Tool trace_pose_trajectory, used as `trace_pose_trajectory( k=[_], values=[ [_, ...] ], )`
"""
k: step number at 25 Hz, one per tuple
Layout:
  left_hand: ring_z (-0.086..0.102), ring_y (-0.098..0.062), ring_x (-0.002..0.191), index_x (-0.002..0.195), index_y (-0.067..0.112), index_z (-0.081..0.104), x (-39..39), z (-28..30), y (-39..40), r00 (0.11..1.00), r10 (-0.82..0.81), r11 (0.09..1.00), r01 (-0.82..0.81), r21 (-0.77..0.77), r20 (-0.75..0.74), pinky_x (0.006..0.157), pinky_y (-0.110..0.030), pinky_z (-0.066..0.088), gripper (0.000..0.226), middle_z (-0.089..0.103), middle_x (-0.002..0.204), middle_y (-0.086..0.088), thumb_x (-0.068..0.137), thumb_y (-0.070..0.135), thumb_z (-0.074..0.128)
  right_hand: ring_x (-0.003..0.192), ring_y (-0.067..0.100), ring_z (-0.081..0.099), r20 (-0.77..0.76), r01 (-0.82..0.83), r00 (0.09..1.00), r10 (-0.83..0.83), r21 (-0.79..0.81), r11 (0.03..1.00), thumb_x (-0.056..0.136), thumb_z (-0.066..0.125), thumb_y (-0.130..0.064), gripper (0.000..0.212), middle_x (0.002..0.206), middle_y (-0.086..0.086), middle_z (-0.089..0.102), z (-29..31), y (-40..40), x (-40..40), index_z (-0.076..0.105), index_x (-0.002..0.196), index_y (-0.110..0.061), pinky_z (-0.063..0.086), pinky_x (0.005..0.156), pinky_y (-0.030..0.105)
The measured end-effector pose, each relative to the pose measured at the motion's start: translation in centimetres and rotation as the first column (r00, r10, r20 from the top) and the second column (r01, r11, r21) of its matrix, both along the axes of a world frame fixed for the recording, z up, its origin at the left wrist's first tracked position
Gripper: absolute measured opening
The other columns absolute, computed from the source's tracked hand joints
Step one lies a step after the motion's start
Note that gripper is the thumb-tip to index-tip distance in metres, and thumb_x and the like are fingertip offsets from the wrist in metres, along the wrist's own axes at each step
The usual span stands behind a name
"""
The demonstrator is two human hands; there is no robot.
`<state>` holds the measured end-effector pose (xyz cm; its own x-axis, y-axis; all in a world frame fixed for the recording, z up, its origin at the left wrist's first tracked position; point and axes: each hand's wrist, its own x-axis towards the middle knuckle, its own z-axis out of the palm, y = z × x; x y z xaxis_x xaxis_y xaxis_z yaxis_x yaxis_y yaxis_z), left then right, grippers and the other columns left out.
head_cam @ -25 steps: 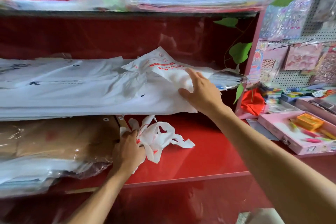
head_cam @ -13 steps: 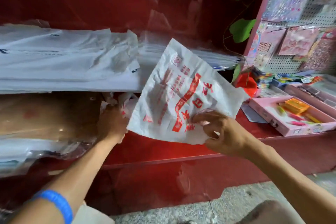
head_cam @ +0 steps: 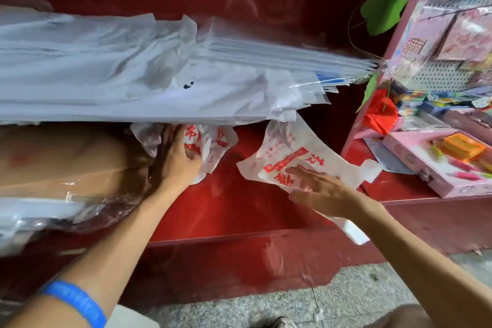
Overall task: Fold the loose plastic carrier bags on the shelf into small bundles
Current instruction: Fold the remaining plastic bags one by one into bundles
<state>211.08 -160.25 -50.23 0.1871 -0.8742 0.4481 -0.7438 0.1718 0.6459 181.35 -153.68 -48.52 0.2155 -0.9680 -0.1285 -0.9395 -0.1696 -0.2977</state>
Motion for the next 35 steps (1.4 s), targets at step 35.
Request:
trace_pose_trajectory(
  k=[35],
  values=[
    [0.027, -0.029, 0.142, 0.140, 0.025, 0.044, 1.0, -3.8, -1.7, 0.717, -0.288, 0.929, 0.048, 0.366, 0.635, 0.116, -0.059, 0.007, 0.050, 0.035, 0.153, -0.005, 0.098, 0.052, 0.036, 0.125, 0.015, 0.042, 0.171, -0.173, 0.969, 0.177, -0.043, 0.984, 0.084, 0.066, -0.041, 0.053, 0.138, -0.014, 0.045, -2.6, 2.5, 5.4, 0.050, 0.134, -0.035, 0.039, 0.106, 0.037]
  ],
)
